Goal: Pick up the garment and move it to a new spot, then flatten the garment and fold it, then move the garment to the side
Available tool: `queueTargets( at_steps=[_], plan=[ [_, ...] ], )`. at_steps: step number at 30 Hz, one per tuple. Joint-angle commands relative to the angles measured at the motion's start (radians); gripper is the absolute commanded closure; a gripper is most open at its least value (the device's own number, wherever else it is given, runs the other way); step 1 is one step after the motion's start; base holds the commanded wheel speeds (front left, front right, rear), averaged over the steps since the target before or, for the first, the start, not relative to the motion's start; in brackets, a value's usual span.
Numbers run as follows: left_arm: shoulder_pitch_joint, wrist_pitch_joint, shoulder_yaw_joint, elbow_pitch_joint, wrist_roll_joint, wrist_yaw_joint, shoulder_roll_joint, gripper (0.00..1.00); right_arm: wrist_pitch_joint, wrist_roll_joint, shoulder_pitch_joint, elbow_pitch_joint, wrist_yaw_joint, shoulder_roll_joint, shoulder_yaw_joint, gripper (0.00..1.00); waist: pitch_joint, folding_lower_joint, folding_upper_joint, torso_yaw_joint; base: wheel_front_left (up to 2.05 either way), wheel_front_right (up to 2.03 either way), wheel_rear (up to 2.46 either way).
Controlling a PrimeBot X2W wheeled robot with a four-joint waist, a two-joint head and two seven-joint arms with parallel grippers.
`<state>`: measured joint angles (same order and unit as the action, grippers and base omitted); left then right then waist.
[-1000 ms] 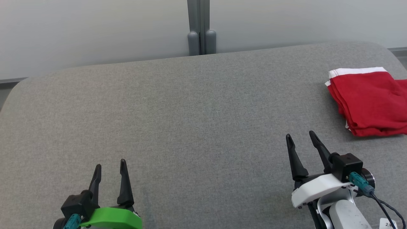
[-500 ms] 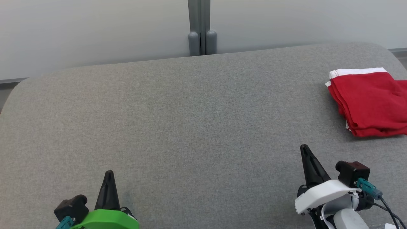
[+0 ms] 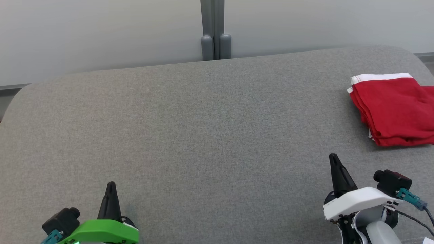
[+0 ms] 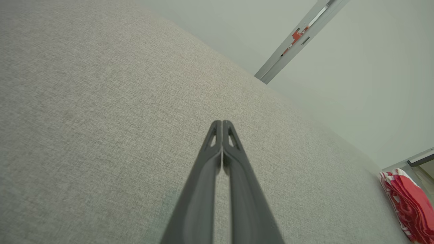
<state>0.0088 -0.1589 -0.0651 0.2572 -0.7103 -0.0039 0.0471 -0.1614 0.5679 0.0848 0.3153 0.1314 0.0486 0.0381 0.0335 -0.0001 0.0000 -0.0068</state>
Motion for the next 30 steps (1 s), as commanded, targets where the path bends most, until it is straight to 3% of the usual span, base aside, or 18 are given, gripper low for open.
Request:
queueTargets(
  at_steps=[1,30],
  plan=[
    [-0.032,0.008,0.011,-0.015,-0.039,-0.008,0.005,1.0,0.009,0.045,0.019,-0.021,0.0,0.006,-0.008,1.0,0.0,0.0001,0.0,0.0,0.0,0.0,0.0],
    [-0.07,0.112,0.076,-0.016,-0.383,-0.057,0.008,1.0,0.11,0.446,0.024,-0.043,-0.001,0.01,-0.06,1.0,-0.009,0.0001,0.0,0.002,0.0,0.0,0.0]
  ],
)
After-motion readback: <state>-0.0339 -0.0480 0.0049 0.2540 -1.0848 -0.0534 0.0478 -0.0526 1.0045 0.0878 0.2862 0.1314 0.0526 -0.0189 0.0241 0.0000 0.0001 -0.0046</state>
